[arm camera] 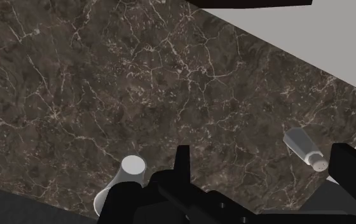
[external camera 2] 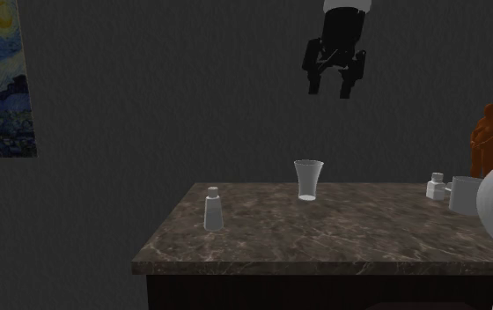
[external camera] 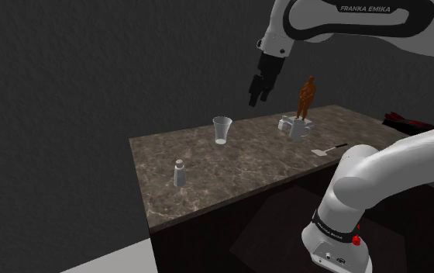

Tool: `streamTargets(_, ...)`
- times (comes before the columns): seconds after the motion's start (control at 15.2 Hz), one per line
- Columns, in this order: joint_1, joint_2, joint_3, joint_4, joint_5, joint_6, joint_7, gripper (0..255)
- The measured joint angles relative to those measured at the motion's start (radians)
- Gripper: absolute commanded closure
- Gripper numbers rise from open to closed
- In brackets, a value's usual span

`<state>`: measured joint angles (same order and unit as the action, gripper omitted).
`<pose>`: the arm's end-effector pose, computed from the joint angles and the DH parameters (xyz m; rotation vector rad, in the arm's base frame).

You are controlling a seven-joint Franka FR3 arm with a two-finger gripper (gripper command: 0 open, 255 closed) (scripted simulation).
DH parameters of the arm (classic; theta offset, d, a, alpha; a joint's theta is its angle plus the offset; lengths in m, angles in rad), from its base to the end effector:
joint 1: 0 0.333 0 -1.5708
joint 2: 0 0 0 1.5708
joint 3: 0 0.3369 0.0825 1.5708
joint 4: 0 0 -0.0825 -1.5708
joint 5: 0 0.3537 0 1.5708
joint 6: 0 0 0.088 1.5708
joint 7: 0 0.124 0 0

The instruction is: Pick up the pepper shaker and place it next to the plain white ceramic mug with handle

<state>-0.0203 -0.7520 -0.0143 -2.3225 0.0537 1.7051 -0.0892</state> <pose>0.2876 -0.0056 0.6071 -3.0779 -0.0834 -0.2129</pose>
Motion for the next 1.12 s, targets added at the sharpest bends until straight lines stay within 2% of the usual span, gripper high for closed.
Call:
streamTargets(0.2,0.005,0.013,0.017,-0.013,0.009,0.025,0.019,0)
streamTargets(0.4,0.017,0.067,0.056,-0.033,0.03,0.096,0.061,0)
streamTargets(0.66,0.034,0.166,0.116,-0.047,0.056,0.205,0.126,0)
streamTargets(1.12,0.054,0.371,0.209,-0.01,0.071,0.369,0.238,0)
